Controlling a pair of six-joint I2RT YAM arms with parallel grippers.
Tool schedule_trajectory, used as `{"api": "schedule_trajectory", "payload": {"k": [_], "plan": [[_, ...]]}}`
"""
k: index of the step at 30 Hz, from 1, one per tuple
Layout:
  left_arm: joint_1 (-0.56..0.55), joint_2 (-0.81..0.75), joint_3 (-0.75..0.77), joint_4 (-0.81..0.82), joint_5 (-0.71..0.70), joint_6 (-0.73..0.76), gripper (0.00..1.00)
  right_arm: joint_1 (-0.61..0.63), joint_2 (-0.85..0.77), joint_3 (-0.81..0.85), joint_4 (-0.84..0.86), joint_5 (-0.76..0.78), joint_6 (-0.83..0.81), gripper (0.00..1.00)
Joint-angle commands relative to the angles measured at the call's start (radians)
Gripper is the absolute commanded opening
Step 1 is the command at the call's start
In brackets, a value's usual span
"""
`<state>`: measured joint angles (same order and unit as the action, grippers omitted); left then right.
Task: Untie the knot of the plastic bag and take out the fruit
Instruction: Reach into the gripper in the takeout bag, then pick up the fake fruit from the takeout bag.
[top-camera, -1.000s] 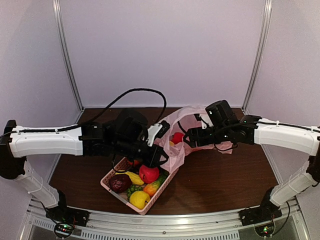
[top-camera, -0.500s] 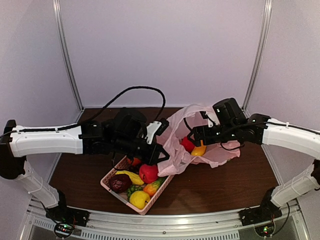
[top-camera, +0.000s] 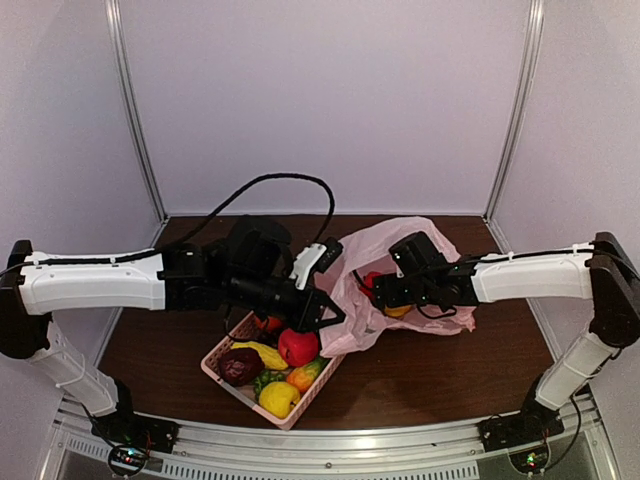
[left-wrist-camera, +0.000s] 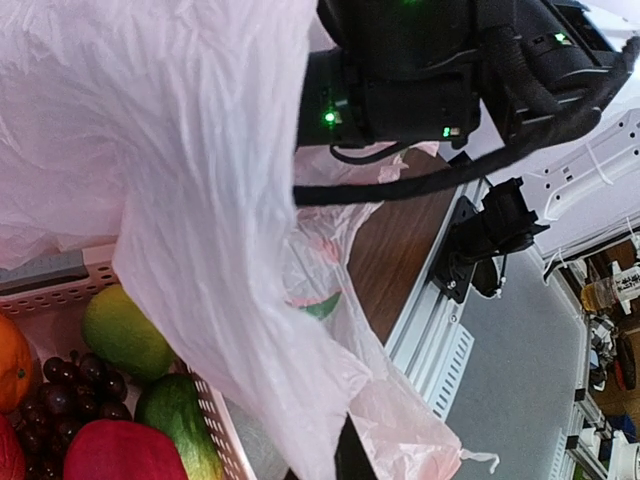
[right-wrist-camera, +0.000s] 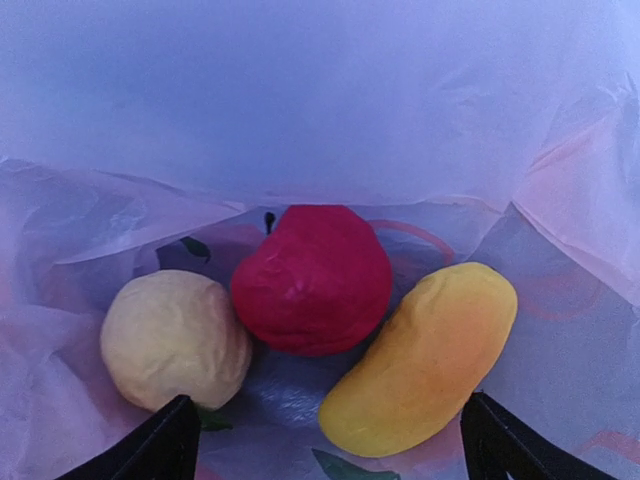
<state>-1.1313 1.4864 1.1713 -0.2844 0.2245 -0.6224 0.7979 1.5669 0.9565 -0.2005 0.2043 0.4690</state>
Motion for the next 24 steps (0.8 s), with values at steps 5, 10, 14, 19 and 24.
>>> {"api": "schedule_trajectory", "payload": {"k": [5,10,14,19,24], "plan": [[0.003,-0.036,-0.016,0.032,0.025,-0.007,0.00,-0.028,0.152,0.079,-0.021,0.181,0.010,0.94],[0.004,-0.051,-0.025,0.027,0.009,-0.016,0.00,-0.032,0.228,0.110,-0.088,0.239,0.056,0.96],[0.003,-0.051,-0.022,0.026,0.005,-0.019,0.00,-0.042,0.252,0.093,-0.085,0.242,0.090,0.98],[0.003,-0.062,-0.032,0.024,0.001,-0.020,0.00,-0.061,0.294,0.083,-0.078,0.220,0.119,0.97],[0.002,-0.068,-0.029,0.019,0.000,-0.015,0.00,-0.079,0.296,0.055,-0.056,0.195,0.131,0.77]]}}
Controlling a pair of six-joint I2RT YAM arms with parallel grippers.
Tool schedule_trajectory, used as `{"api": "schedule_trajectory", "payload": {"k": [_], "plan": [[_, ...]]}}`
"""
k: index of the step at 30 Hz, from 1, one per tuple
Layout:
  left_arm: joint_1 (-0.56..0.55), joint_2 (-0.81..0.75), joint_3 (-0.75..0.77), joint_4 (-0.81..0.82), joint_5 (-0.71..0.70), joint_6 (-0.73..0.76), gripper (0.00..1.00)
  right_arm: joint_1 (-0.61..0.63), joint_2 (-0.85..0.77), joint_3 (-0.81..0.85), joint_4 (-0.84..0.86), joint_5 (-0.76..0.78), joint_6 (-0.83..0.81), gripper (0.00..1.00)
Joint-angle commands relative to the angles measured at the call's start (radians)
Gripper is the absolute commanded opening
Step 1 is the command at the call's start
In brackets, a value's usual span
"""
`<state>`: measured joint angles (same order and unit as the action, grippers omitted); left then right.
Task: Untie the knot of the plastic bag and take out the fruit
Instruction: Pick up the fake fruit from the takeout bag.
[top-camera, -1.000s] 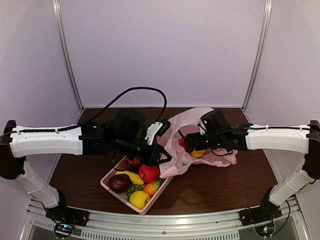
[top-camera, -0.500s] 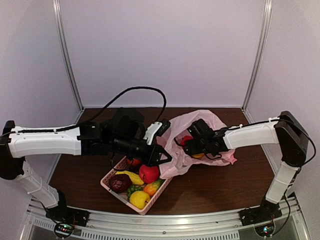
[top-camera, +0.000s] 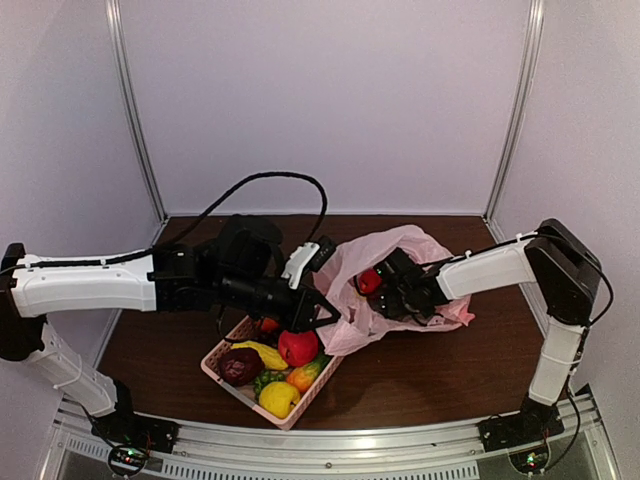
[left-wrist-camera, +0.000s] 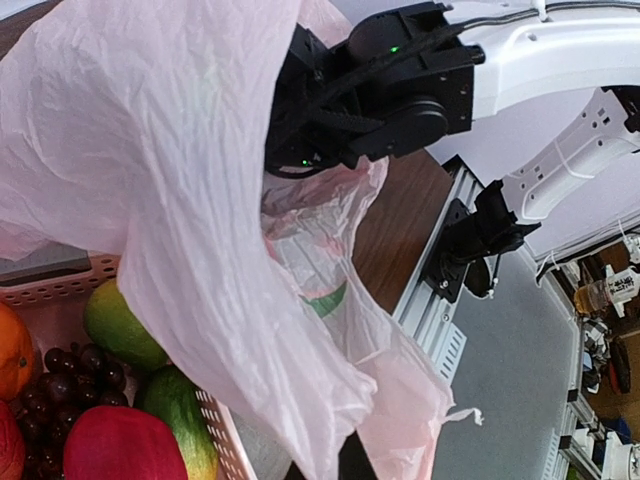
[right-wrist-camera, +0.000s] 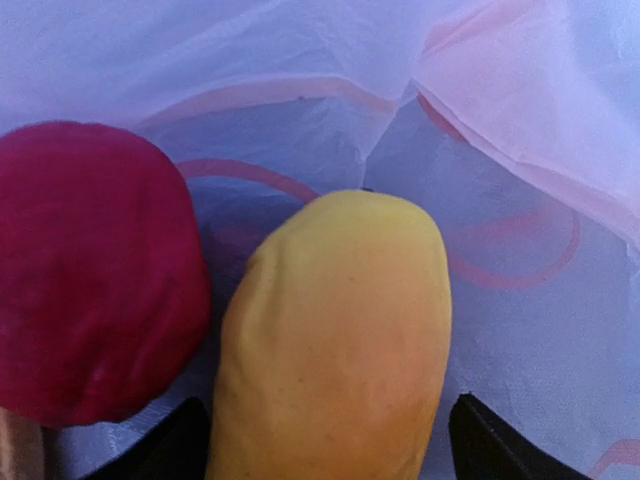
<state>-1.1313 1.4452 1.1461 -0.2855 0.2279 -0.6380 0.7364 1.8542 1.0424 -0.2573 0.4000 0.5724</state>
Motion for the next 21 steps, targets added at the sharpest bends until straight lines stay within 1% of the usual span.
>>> {"api": "schedule_trajectory", "payload": {"k": [1,3,6,12,16,21], "plan": [[0.003,-0.023,0.002,0.014,0.000,0.003,0.00,-0.018,0.003,-0.036,0.006,-0.007,0.027,0.73],[0.002,-0.016,0.011,0.007,0.001,0.007,0.00,-0.018,-0.009,-0.039,0.015,-0.019,0.018,0.65],[0.004,-0.009,0.013,0.009,-0.003,0.001,0.00,-0.019,-0.028,-0.035,0.022,-0.039,0.002,0.56],[0.005,-0.007,0.001,0.037,-0.021,-0.029,0.00,-0.017,-0.098,-0.054,0.047,-0.100,-0.061,0.47],[0.007,-0.003,0.000,0.030,-0.024,-0.039,0.00,-0.017,-0.194,-0.109,0.097,-0.161,-0.105,0.45],[0.010,-0.004,-0.003,0.025,-0.033,-0.042,0.00,-0.014,-0.333,-0.174,0.168,-0.314,-0.174,0.46]]}}
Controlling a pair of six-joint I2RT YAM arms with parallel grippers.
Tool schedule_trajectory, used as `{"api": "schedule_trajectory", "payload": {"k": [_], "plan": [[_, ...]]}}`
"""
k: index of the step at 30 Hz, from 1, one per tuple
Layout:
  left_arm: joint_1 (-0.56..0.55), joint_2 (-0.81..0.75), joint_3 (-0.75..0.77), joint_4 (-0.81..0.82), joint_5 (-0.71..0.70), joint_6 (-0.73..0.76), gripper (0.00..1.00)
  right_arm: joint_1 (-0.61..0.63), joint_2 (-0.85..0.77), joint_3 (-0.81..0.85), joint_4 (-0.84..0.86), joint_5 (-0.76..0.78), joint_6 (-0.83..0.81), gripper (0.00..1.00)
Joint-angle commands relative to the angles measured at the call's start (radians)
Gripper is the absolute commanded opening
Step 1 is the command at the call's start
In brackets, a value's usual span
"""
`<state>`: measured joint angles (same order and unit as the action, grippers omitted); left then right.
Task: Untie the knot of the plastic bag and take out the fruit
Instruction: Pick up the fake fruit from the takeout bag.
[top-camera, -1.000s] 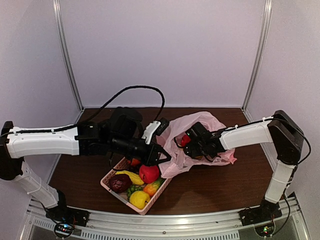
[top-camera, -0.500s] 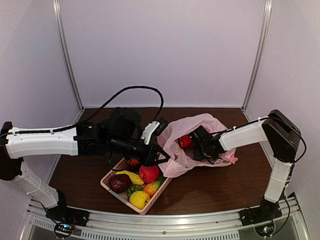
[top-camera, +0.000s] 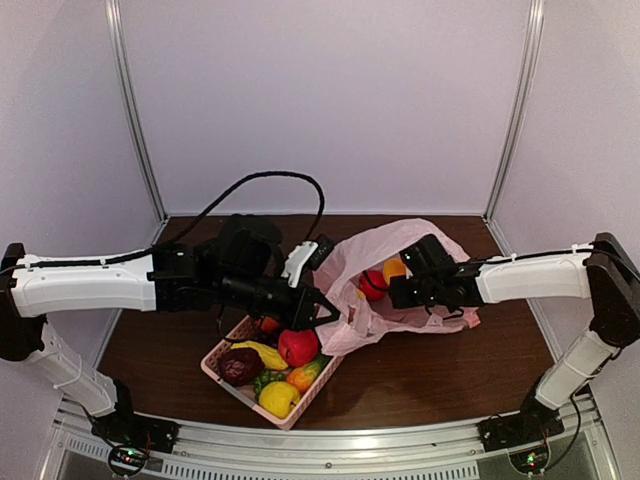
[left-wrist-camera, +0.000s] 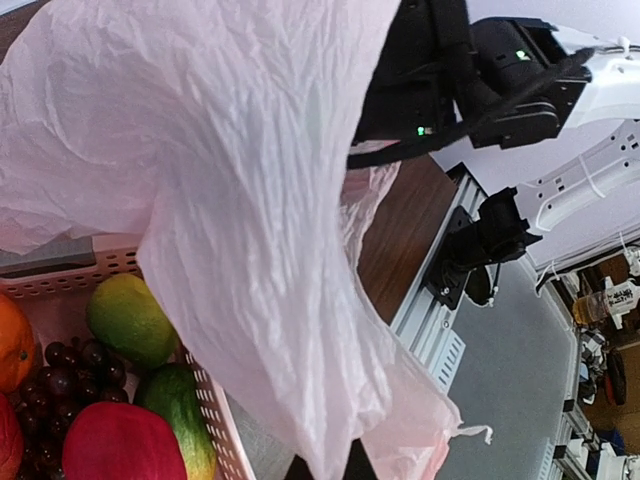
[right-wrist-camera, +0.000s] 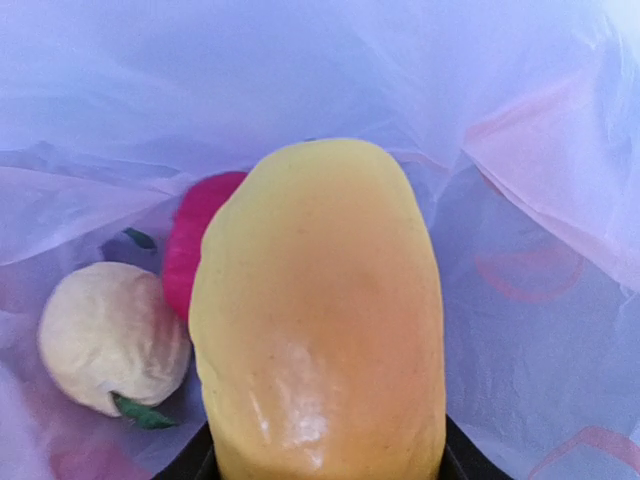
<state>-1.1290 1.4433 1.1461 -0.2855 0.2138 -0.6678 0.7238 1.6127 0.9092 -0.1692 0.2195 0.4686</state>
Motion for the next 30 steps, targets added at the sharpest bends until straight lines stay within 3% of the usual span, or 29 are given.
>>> {"api": "schedule_trajectory", "payload": {"k": [1,9,15,30], "plan": [[0.008,-0.001,-0.002,0.025,-0.020,-0.014,0.00,-0.001,-0.117,-0.049,0.091,-0.172,-0.083,0.46],[0.014,0.008,0.005,0.028,-0.022,-0.014,0.00,0.004,-0.241,-0.118,0.197,-0.441,-0.093,0.46],[0.022,-0.003,0.003,0.029,-0.033,-0.019,0.00,0.028,-0.285,-0.132,0.187,-0.540,-0.115,0.48],[0.105,0.003,-0.002,0.071,0.007,-0.033,0.00,0.266,-0.492,-0.118,-0.105,-0.451,-0.133,0.47]]}}
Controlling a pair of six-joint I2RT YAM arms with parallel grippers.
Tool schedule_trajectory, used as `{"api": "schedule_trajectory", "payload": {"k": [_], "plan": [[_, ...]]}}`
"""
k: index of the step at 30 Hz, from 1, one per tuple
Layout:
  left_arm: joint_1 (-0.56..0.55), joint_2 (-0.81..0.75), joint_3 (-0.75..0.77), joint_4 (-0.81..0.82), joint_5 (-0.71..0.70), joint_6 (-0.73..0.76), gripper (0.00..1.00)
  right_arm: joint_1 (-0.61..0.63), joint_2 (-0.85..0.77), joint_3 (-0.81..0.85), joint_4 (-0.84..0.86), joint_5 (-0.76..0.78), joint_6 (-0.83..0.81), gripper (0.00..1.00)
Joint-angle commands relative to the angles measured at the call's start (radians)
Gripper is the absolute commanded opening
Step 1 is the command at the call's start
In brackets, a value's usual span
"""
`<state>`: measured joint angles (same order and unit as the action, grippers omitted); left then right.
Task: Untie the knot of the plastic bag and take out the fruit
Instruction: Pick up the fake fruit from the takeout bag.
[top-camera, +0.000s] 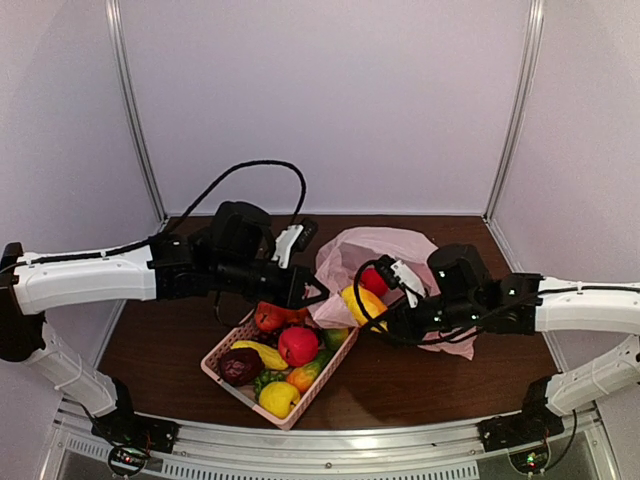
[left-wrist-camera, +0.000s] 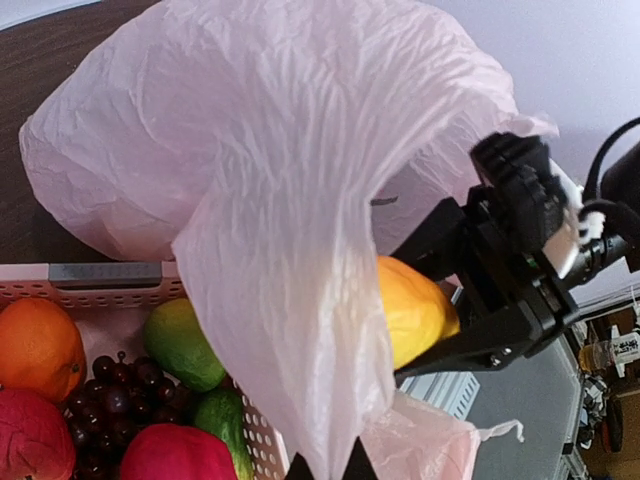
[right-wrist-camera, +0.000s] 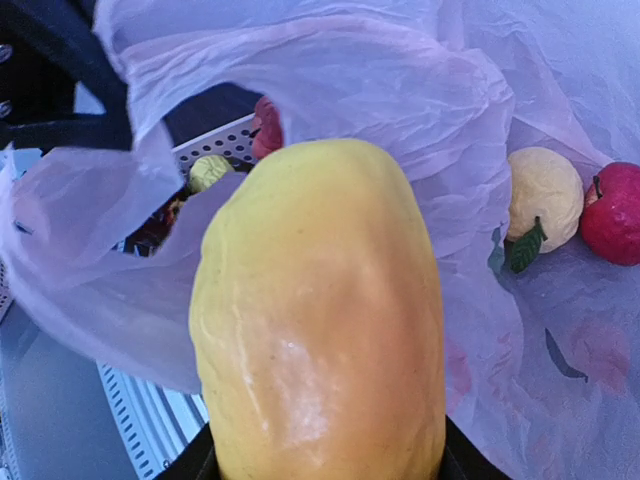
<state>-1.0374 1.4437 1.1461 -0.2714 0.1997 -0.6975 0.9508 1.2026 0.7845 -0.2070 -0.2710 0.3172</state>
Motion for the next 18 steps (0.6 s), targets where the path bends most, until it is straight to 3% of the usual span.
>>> {"api": "schedule_trajectory", "payload": {"k": [1,10,12,15,18], "plan": [[0.015,0.006,-0.002,0.059,0.024,-0.004,0.00,0.048,-0.104,0.005,-0.064,0.042,0.031,0.47],[0.019,0.052,0.042,0.060,0.048,0.021,0.02,0.062,-0.255,0.013,0.009,0.020,0.107,0.49],[0.022,0.042,0.053,0.035,0.030,0.029,0.21,0.065,-0.262,0.044,-0.011,0.031,0.101,0.49],[0.033,0.000,0.052,0.005,0.008,0.040,0.59,0.081,-0.253,0.097,-0.054,0.050,0.086,0.49],[0.043,-0.057,0.053,-0.045,-0.006,0.081,0.80,0.120,-0.222,0.154,-0.100,0.080,0.073,0.49]]}}
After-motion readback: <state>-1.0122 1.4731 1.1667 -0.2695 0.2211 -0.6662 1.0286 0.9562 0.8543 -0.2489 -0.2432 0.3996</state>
